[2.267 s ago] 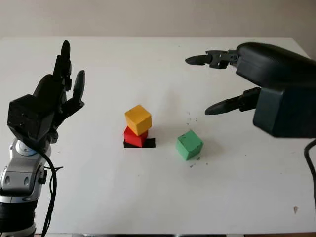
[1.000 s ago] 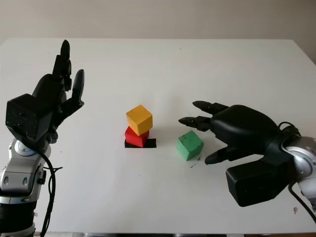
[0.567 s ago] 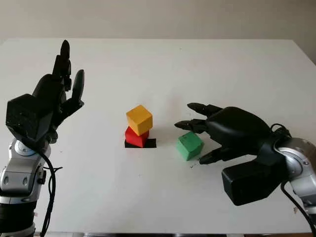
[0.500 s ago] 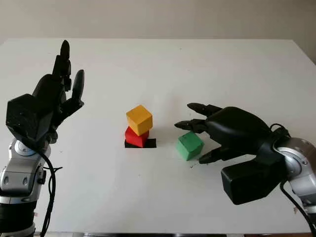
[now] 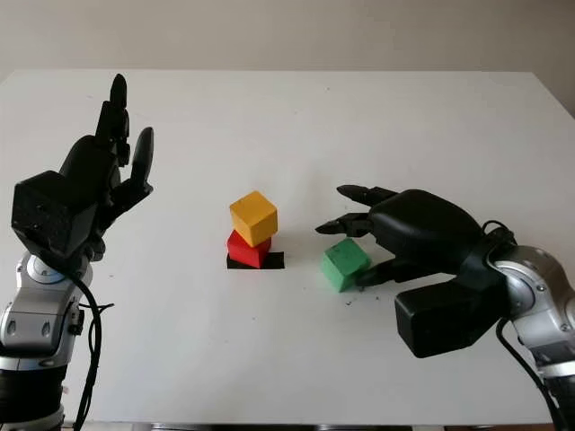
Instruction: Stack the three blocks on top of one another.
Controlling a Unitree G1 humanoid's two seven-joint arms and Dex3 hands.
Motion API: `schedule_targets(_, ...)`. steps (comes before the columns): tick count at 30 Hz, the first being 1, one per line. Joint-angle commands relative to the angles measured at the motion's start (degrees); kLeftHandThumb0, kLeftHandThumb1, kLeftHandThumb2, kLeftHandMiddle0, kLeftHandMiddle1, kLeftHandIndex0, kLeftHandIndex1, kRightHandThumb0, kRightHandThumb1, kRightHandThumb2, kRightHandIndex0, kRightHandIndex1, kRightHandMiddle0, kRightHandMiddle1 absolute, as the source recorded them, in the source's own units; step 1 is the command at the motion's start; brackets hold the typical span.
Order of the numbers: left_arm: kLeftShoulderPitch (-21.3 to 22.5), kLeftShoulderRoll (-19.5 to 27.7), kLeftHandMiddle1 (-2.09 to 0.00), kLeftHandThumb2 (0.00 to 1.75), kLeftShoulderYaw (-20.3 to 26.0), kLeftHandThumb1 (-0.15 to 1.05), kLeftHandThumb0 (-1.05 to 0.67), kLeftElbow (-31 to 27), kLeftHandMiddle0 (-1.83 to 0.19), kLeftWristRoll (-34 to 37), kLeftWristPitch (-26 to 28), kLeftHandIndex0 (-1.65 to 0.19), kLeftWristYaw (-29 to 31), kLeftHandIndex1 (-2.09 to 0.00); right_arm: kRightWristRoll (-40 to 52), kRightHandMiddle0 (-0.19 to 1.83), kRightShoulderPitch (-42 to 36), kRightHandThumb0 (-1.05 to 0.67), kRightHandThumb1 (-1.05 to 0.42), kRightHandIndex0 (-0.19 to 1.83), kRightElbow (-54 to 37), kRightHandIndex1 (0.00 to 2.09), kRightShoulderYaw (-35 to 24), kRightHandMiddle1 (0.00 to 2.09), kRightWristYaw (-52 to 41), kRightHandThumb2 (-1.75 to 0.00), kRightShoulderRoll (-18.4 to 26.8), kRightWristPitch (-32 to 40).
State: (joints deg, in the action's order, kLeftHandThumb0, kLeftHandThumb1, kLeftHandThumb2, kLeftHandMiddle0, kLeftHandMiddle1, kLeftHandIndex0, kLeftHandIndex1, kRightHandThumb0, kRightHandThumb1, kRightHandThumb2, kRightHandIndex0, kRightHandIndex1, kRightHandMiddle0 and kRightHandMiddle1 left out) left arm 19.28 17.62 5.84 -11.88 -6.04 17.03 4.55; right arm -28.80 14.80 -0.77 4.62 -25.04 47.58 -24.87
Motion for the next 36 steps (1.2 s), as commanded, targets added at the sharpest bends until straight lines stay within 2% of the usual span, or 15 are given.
schedule_targets(1,-0.4,0.1,0.0,0.72,0.3,1.05,-0.83,-0.6,0.19,-0.4,-0.3,0.19,-0.4,0.0,0.0,0.28,1.3,-0.41,-0.97,0.22,0.8,0.06,0.4,0.93,0.4,-0.05,-0.2,-0.7)
schedule_targets(5,-0.6,0.1,0.0,0.72,0.3,1.05,-0.83,-0.9,0.19,-0.5,-0.2,0.19,-0.3,0.0,0.4,0.28,1.8,-0.41,-0.97,0.23,1.8,0.06,0.6,1.04,0.2,-0.05,-0.1,-1.3)
schedule_targets(10,-0.1,0.2,0.0,0.72,0.3,1.05,-0.84,-0.3,0.19,-0.6,-0.3,0.19,-0.3,0.0,1.6,0.3,2.2,-0.36,-1.01,0.26,2.5,0.06,0.4,1.31,-0.4,-0.06,-0.1,-1.8)
schedule_targets(21,-0.3,0.1,0.0,0.72,0.2,1.05,-0.83,-0.6,0.19,-0.8,0.0,0.19,-0.4,0.0,3.5,0.28,4.0,-0.38,-1.03,0.27,2.6,0.06,0.3,1.38,-3.8,-0.06,0.0,-0.7)
schedule_targets(26,0.0,0.1,0.0,0.72,0.3,1.05,-0.83,-0.1,0.19,-0.6,-0.3,0.19,-0.3,0.0,9.1,0.25,8.8,-0.36,-1.04,0.24,2.3,0.05,-0.4,1.36,-9.0,-0.06,-0.5,4.6)
schedule_targets(36,0.1,0.1,0.0,0.72,0.0,1.05,-0.82,0.2,0.19,-0.7,-0.6,0.19,-0.2,0.0,16.2,0.39,27.4,-0.42,-0.94,0.33,13.9,0.07,0.6,1.32,-14.9,-0.04,-3.8,7.3)
